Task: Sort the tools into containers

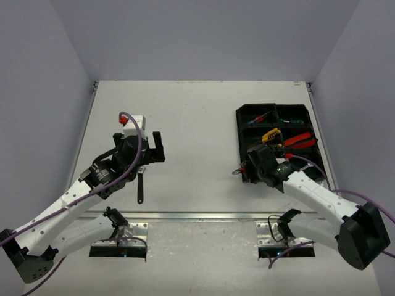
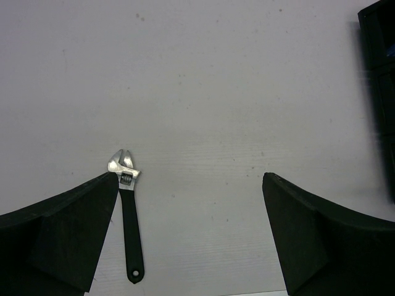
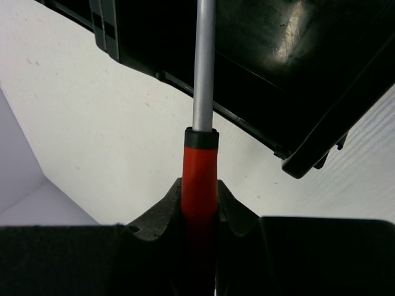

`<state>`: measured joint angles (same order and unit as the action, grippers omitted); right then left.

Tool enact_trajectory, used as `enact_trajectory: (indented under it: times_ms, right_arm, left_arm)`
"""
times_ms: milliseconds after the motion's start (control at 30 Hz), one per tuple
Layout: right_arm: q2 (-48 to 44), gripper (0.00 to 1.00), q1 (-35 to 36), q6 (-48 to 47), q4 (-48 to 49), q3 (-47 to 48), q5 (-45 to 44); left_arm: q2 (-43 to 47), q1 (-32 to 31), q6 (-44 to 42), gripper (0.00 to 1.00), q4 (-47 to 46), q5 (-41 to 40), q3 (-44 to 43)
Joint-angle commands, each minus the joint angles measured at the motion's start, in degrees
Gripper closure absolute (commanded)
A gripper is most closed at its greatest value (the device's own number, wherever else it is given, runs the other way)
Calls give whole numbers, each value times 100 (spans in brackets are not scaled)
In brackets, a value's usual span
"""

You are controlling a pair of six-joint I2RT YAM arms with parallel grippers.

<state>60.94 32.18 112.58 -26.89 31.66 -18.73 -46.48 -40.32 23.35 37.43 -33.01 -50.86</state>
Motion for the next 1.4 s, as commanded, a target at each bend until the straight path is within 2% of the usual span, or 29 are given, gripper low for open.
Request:
enact_trajectory:
  times_ms: [0, 100, 133, 167, 200, 333, 367, 500, 633, 700, 800, 933, 1100, 1233, 1367]
  right_arm:
    - [21, 99, 16, 173, 264, 349, -381]
    - [134, 90, 25, 221, 174, 331, -410]
    - [144, 79, 22, 203, 257, 271, -396]
    - [133, 61, 17, 156, 456, 160, -365]
    - [113, 50, 22, 141, 595, 71, -321]
    - [76, 16, 20, -32, 795, 46, -220]
    - [76, 5, 28, -165, 727, 145, -210]
    - [30, 1, 74, -438, 600, 457, -210]
    - [-299, 1, 121, -589, 569, 517, -280]
    - [-529, 1, 128, -699, 602, 482, -228]
    - [-798, 1, 121, -1260, 811, 465, 90]
    - [-990, 1, 126, -1704, 1010, 512, 390]
    - [-1170, 1, 121, -3166, 1653, 765, 808]
    - [-937, 1, 121, -4602, 1241, 1517, 1322]
    - [-1066, 1, 113, -5282, 1239, 1575, 1730]
  left_arm:
    - [123, 22, -41, 0, -264, 81, 50]
    - [135, 21, -44, 0, -271, 116, 55]
    - [147, 17, -50, 0, -274, 131, 70]
    - [148, 24, -50, 0, -280, 137, 77]
    - [148, 24, -50, 0, -280, 137, 82]
    - [35, 24, 38, 0, -199, 18, 85]
    - [-64, 30, 129, 0, -119, -164, 82]
    - [-393, 349, 333, 0, 63, -376, 23]
    - [-711, 1193, 326, 0, -51, 200, 43]
    - [-856, 1502, 365, 0, -62, 215, 20]
    - [-1127, 1781, 700, 0, 145, 91, -43]
    - [-1610, 2035, 1006, 0, 285, 497, -64]
    - [-2114, 2167, 1594, 0, 628, 684, -53]
    - [-2786, 2367, 1732, 0, 741, 1073, -41]
    - [-3492, 2467, 1874, 0, 1252, 969, -244]
